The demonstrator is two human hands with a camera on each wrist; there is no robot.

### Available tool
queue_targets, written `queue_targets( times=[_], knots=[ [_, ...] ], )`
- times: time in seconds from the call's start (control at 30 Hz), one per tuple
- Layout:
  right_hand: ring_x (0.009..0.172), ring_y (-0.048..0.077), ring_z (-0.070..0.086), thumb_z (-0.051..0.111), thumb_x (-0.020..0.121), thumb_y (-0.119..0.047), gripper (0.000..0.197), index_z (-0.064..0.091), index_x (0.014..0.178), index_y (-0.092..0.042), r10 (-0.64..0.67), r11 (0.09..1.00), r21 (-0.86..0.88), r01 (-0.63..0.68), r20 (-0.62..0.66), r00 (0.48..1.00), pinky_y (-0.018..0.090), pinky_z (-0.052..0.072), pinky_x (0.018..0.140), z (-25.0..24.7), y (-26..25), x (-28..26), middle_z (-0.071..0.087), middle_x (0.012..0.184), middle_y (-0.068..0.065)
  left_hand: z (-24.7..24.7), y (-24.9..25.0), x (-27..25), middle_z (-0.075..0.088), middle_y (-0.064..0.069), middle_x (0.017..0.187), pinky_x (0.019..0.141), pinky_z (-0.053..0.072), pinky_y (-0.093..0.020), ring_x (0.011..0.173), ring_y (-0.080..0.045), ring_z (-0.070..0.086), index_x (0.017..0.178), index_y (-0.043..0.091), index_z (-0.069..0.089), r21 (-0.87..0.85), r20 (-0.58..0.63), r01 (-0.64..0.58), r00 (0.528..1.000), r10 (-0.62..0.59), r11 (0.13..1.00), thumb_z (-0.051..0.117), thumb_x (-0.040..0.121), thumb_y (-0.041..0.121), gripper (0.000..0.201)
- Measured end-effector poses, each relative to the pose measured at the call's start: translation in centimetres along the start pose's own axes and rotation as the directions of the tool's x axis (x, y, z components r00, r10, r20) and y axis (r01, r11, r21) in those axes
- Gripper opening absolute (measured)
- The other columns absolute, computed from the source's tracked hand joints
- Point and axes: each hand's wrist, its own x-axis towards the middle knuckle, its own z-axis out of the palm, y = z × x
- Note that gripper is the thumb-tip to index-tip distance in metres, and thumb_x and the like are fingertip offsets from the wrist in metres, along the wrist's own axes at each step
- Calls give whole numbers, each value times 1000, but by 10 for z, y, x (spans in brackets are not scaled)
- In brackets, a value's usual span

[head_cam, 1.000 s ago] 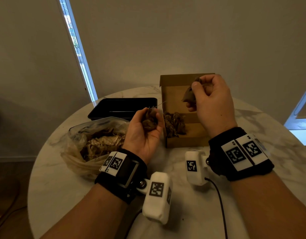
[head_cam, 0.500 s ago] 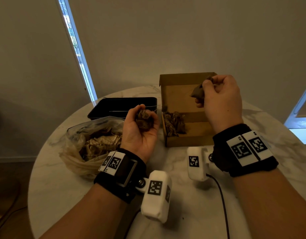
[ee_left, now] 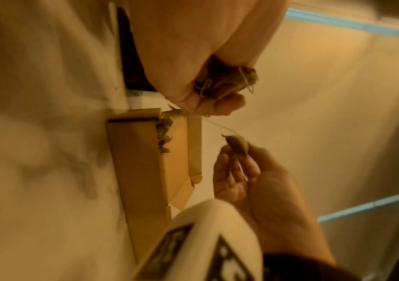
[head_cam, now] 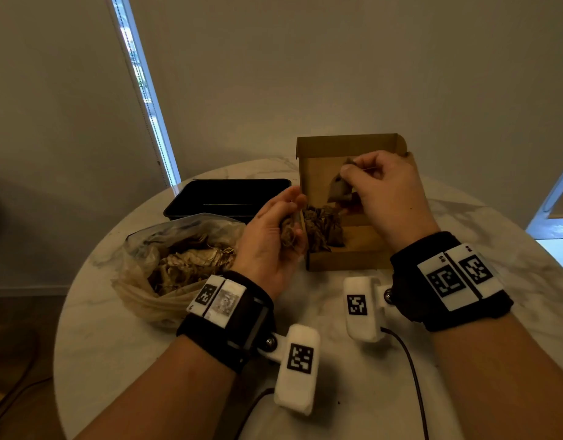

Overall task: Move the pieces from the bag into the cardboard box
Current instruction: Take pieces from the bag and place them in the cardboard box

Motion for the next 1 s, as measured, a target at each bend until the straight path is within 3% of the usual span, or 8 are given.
queue_targets(
  times=[0.1, 0.23, 0.47, 0.57, 0.67, 0.77, 0.9, 1.0],
  knots=[
    [88, 24, 73, 74, 90, -32, 11, 67, 92, -23, -13, 996, -86, 19, 77, 997, 48, 64, 76, 4, 4, -2, 72, 95, 4, 7, -6, -4, 75, -4, 102, 51, 47, -15, 76, -8, 68, 111, 14, 75, 221, 50, -84, 996, 75, 972, 65, 96, 11, 19],
    [88, 20, 74, 77, 88, -33, 14, 71, 92, -21, -15, 996, -80, 27, 152, 988, 45, 63, 81, 5, 5, -5, 74, 92, 3, 8, -9, -7, 75, -7, 97, 51, 48, -17, 75, -10, 70, 120, 4, 70, 301, 61, -137, 990, 124, 944, 69, 94, 20, 31],
    [76, 11, 74, 59, 102, -23, 19, 73, 95, -13, 39, 999, 4, -41, 227, 973, 22, 60, 67, 5, -1, -7, 75, 86, 3, 10, -3, -11, 75, -13, 97, 54, 54, -21, 75, -15, 73, 122, -1, 67, 226, 59, -150, 988, 140, 963, 68, 95, 15, 32],
    [88, 12, 73, 53, 102, -11, 15, 66, 105, -19, 80, 994, -100, -55, 276, 958, 25, 59, 75, 6, 0, -6, 75, 93, -2, 9, -1, -9, 72, -10, 94, 51, 50, -19, 70, -12, 68, 126, 0, 65, 169, 40, -121, 992, 116, 978, 68, 95, 19, 36],
    [104, 6, 68, 63, 98, -18, 25, 58, 121, -25, 141, 973, -229, -42, 435, 889, 27, 54, 90, 6, 2, -9, 74, 104, -9, 9, 0, -6, 70, -6, 95, 49, 43, -14, 70, -8, 63, 130, 3, 64, 125, 38, -96, 995, 92, 987, 68, 95, 24, 41],
    [104, 9, 71, 74, 91, -20, 42, 54, 129, -24, 129, 985, -163, -52, 512, 849, 29, 55, 89, 8, 4, -12, 76, 109, -4, 8, -1, -6, 72, -7, 101, 53, 41, -14, 74, -7, 63, 131, 1, 63, 124, 87, -64, 995, 54, 990, 64, 98, 28, 43],
    [97, 18, 73, 72, 93, -23, 26, 65, 117, -27, 55, 986, -168, 22, 440, 896, 37, 58, 86, 7, 4, -10, 76, 100, 4, 9, 0, -7, 73, -13, 113, 49, 41, -11, 74, -7, 63, 128, 4, 66, 85, 112, -4, 994, -6, 996, 62, 98, 31, 41],
    [102, 18, 70, 68, 96, -24, 10, 74, 97, -32, 23, 977, -204, 56, 362, 932, 46, 56, 96, 4, 5, -7, 75, 100, -2, 7, 2, -7, 72, -4, 94, 45, 42, -9, 65, -5, 65, 116, 9, 69, 11, 92, 52, 994, -53, 999, 62, 98, 30, 28]
  ],
)
